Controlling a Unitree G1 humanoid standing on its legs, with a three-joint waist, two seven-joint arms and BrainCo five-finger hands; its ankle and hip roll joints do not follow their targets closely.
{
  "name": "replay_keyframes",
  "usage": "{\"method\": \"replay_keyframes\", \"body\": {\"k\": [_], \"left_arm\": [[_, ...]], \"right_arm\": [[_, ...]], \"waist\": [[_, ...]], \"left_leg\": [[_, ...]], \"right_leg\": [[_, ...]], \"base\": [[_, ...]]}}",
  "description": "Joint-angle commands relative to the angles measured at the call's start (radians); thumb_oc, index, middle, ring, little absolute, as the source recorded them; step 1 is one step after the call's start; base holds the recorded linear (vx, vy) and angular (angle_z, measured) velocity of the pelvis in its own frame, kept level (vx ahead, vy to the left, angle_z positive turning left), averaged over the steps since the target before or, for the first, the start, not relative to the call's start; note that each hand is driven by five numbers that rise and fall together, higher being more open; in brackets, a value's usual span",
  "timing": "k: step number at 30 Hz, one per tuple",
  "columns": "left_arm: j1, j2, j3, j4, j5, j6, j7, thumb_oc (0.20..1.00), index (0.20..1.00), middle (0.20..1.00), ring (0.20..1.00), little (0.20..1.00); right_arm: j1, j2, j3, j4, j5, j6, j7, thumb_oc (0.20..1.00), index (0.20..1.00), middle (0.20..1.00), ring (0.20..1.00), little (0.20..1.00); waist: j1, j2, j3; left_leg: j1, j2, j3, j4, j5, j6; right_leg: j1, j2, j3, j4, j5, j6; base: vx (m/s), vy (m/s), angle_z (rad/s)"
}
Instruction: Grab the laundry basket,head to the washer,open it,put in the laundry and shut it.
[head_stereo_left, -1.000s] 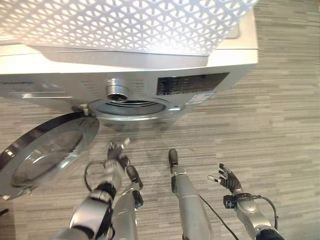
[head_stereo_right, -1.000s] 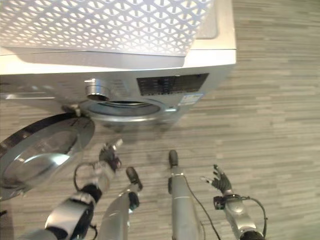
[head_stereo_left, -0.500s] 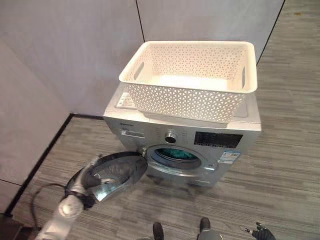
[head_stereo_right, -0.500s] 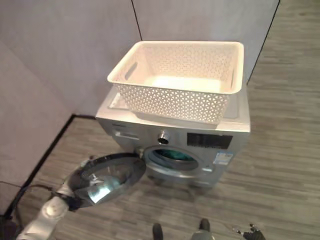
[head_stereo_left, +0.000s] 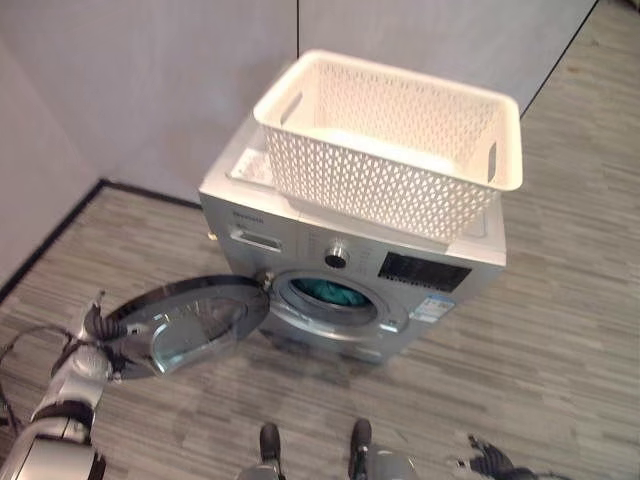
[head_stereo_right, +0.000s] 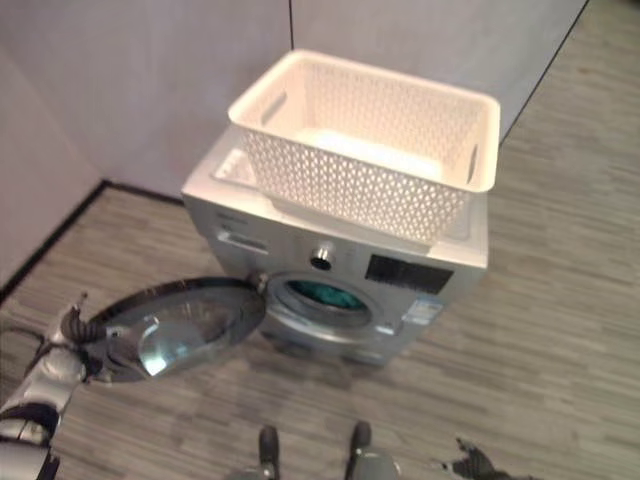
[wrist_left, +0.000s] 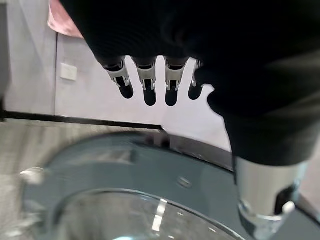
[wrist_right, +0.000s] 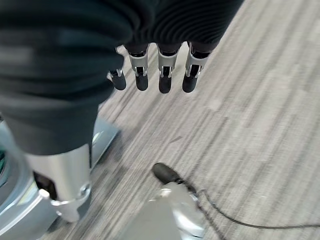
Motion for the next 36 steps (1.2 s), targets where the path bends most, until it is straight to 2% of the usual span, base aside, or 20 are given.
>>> {"method": "replay_keyframes", "body": {"k": [1,5,7,8,10,12,19,23,27,28,33,36], "left_arm": [[-0.024,0.062,0.035,0.001,-0.012,-0.015,0.065,1.0,1.0,1.0,1.0,1.0],[-0.08,0.101,-0.027,0.028,0.056,-0.009,0.095,1.0,1.0,1.0,1.0,1.0],[-0.103,0.11,-0.049,0.091,0.062,0.006,0.07,1.0,1.0,1.0,1.0,1.0],[-0.108,0.107,-0.081,0.134,0.085,0.028,0.006,1.0,1.0,1.0,1.0,1.0],[-0.107,0.104,-0.089,0.154,0.101,0.037,-0.026,1.0,1.0,1.0,1.0,1.0],[-0.088,0.073,-0.11,0.209,0.141,0.065,-0.139,1.0,1.0,1.0,1.0,1.0],[0.02,-0.033,-0.045,0.193,0.102,0.084,-0.194,1.0,1.0,1.0,1.0,1.0],[0.128,-0.106,-0.018,0.127,0.06,0.069,-0.219,1.0,1.0,1.0,1.0,1.0],[0.217,-0.184,-0.008,0.051,0.037,0.06,-0.205,1.0,1.0,1.0,1.0,1.0],[0.217,-0.185,-0.008,0.05,0.037,0.061,-0.205,1.0,1.0,1.0,1.0,1.0],[0.251,-0.273,-0.046,0.01,0.026,0.051,-0.199,1.0,1.0,1.0,1.0,1.0],[0.226,-0.343,-0.086,-0.015,0.024,0.047,-0.193,1.0,1.0,1.0,1.0,1.0]], "right_arm": [[-0.004,0.001,0.04,0.027,0.031,-0.032,-0.019,1.0,1.0,1.0,1.0,1.0],[-0.007,0.007,0.067,0.017,0.031,-0.043,-0.025,1.0,1.0,1.0,1.0,1.0],[-0.004,0.005,0.077,0.024,0.02,-0.043,-0.03,1.0,1.0,1.0,1.0,1.0],[-0.004,0.001,0.078,0.04,0.014,-0.035,-0.025,1.0,1.0,1.0,1.0,1.0],[-0.005,-0.001,0.075,0.049,0.008,-0.03,-0.02,1.0,1.0,1.0,1.0,1.0],[-0.015,-0.011,0.066,0.08,-0.009,-0.009,-0.001,1.0,1.0,1.0,1.0,1.0],[-0.003,-0.039,0.055,0.064,-0.048,0.009,0.023,1.0,1.0,1.0,1.0,1.0],[-0.004,-0.056,0.043,0.074,-0.075,0.017,0.032,1.0,1.0,1.0,1.0,1.0],[-0.015,-0.116,0.035,0.086,-0.141,0.022,0.048,1.0,1.0,1.0,1.0,1.0],[-0.015,-0.116,0.035,0.086,-0.141,0.022,0.049,1.0,1.0,1.0,1.0,1.0],[-0.079,-0.202,0.062,0.124,-0.21,0.024,0.059,1.0,1.0,1.0,1.0,1.0],[-0.143,-0.263,0.071,0.171,-0.223,0.021,0.05,1.0,1.0,1.0,1.0,1.0]], "waist": [[-0.011,-0.029,0.036],[-0.017,-0.05,0.056],[-0.026,-0.057,0.056],[-0.029,-0.056,0.055],[-0.029,-0.054,0.055],[-0.027,-0.044,0.055],[-0.01,-0.009,0.042],[-0.001,0.019,0.017],[0.012,0.056,0.011],[0.012,0.056,0.013],[0.028,0.075,0.011],[0.041,0.087,0.024]], "left_leg": [[0.011,-0.03,0.014,-0.045,-0.009,-0.006],[-0.024,-0.024,0.015,-0.045,-0.003,-0.008],[-0.045,-0.024,0.015,-0.045,-0.002,-0.007],[-0.047,-0.025,0.017,-0.045,-0.003,-0.006],[-0.045,-0.025,0.019,-0.045,-0.004,-0.006],[-0.033,-0.027,0.024,-0.045,-0.009,-0.004],[0.018,-0.03,0.02,-0.045,-0.013,-0.005],[0.045,-0.027,0.009,-0.045,-0.008,-0.007],[0.092,-0.004,-0.008,-0.045,0.005,-0.014],[0.094,-0.004,-0.008,-0.045,0.005,-0.014],[0.114,0.021,-0.038,-0.045,0.039,-0.032],[0.064,0.045,-0.036,-0.045,0.108,-0.078]], "right_leg": [[0.099,-0.013,0.03,-0.173,0.157,0.084],[0.074,-0.01,0.034,-0.193,0.176,0.09],[0.055,-0.014,0.034,-0.203,0.187,0.094],[0.052,-0.017,0.037,-0.205,0.192,0.096],[0.053,-0.018,0.04,-0.204,0.192,0.097],[0.059,-0.021,0.045,-0.194,0.184,0.095],[0.104,-0.023,0.045,-0.181,0.153,0.079],[0.13,-0.016,0.038,-0.168,0.127,0.066],[0.152,0.004,0.035,-0.064,0.044,0.034],[0.153,0.004,0.035,-0.063,0.043,0.034],[0.187,0.04,-0.002,-0.031,-0.011,0.001],[0.192,0.059,-0.057,-0.07,0.0,-0.005]], "base": [[-0.1,0.015,-0.24],[-0.05,0.028,-0.06],[-0.02,0.057,-0.01],[0.01,0.033,-0.04],[0.01,0.021,-0.02],[0.01,0.016,-0.01],[0.02,-0.025,-0.06],[0.03,-0.056,0.03],[0.02,-0.08,0.09],[-0.01,-0.081,0.02],[-0.05,-0.14,0.11],[-0.17,-0.175,0.09]]}}
